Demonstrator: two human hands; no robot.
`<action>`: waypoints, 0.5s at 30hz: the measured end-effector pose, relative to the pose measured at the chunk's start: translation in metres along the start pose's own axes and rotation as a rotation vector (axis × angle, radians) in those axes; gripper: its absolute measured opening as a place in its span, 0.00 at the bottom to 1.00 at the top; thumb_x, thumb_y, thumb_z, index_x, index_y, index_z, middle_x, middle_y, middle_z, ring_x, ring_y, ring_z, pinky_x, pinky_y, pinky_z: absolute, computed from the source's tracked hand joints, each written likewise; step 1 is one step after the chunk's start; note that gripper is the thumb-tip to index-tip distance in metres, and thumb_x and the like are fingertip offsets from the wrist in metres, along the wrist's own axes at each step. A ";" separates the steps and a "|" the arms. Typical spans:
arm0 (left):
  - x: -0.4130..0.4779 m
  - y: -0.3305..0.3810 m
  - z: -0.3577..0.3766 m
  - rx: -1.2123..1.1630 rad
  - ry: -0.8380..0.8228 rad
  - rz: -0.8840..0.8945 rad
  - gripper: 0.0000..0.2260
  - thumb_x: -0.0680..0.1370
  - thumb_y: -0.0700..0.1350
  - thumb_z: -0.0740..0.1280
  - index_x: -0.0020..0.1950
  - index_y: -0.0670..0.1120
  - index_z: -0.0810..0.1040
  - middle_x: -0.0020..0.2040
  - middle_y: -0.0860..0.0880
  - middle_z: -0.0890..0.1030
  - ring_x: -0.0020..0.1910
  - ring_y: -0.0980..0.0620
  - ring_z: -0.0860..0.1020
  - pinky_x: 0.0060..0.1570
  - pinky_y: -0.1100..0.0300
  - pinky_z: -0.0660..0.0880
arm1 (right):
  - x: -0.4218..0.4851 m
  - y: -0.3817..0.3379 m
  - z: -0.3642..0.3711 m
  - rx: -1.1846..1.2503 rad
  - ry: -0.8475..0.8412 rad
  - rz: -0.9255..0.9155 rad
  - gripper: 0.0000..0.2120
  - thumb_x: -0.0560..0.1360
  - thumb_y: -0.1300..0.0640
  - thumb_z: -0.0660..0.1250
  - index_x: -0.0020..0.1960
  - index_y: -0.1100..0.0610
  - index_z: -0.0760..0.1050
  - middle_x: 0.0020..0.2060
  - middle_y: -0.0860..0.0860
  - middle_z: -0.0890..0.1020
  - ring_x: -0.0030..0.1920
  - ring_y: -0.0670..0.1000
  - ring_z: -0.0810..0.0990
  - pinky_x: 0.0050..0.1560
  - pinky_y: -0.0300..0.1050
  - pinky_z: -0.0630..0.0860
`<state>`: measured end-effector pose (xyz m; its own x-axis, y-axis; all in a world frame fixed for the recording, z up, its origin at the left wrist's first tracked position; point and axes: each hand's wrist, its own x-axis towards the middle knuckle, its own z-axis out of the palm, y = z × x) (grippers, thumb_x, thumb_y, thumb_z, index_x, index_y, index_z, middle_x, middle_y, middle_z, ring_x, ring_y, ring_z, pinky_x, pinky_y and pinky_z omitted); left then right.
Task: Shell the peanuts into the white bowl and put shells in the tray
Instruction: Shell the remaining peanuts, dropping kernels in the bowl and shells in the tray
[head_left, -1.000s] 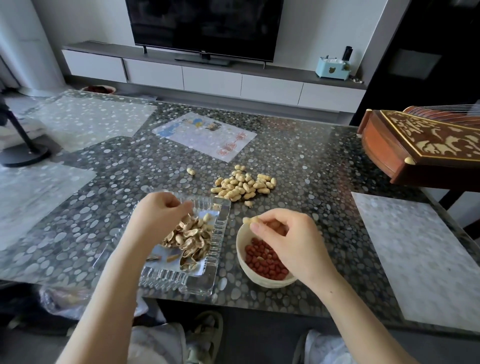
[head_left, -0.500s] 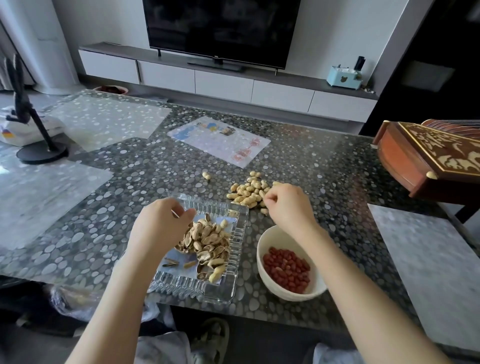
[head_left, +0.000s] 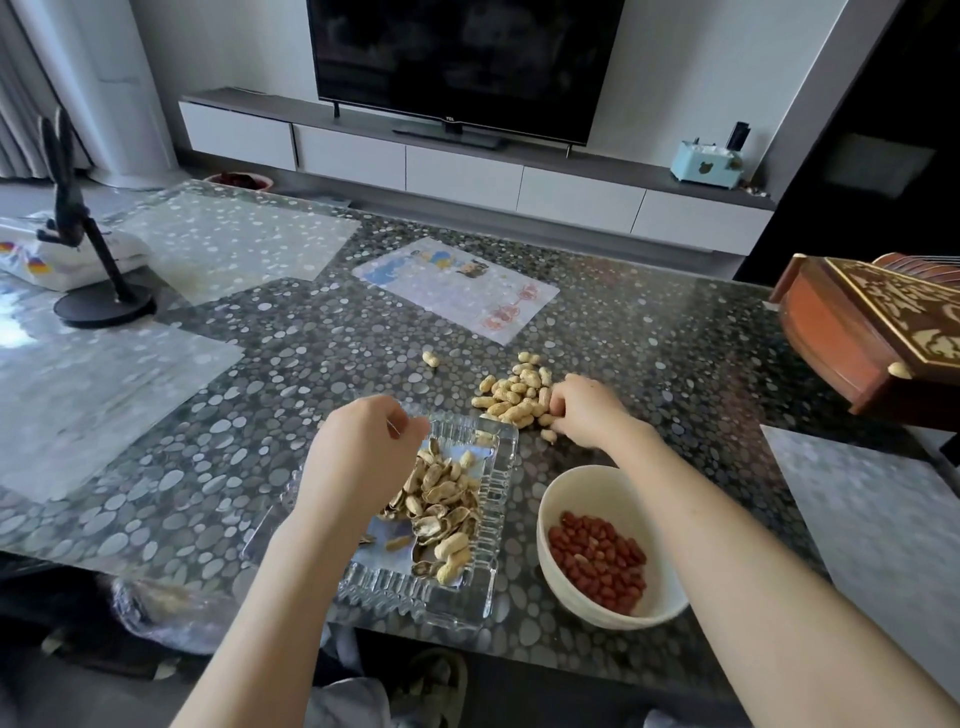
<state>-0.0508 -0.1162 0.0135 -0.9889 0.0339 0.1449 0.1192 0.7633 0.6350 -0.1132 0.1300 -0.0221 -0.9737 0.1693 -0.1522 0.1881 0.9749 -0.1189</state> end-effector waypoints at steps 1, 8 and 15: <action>-0.001 0.001 0.000 -0.009 0.003 0.012 0.12 0.78 0.49 0.65 0.37 0.45 0.73 0.31 0.51 0.74 0.29 0.53 0.70 0.29 0.61 0.64 | -0.004 0.002 -0.002 0.021 0.010 -0.018 0.04 0.77 0.57 0.65 0.44 0.55 0.75 0.58 0.56 0.76 0.62 0.57 0.73 0.54 0.45 0.69; -0.012 0.024 0.004 -0.227 -0.100 0.119 0.14 0.79 0.52 0.62 0.41 0.44 0.78 0.32 0.46 0.79 0.26 0.55 0.69 0.27 0.66 0.66 | -0.078 -0.003 -0.039 0.637 0.160 -0.165 0.03 0.74 0.59 0.70 0.47 0.57 0.80 0.39 0.48 0.82 0.39 0.45 0.81 0.43 0.41 0.76; -0.043 0.056 0.006 -0.764 -0.549 0.058 0.18 0.69 0.58 0.66 0.43 0.43 0.81 0.33 0.50 0.81 0.33 0.58 0.76 0.35 0.66 0.72 | -0.183 -0.005 -0.051 0.934 0.103 -0.304 0.11 0.67 0.45 0.71 0.46 0.49 0.81 0.41 0.47 0.85 0.44 0.46 0.83 0.50 0.50 0.81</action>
<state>-0.0026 -0.0711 0.0377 -0.8602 0.5063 -0.0619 0.0036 0.1274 0.9918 0.0575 0.1019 0.0567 -0.9955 -0.0148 0.0938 -0.0894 0.4805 -0.8724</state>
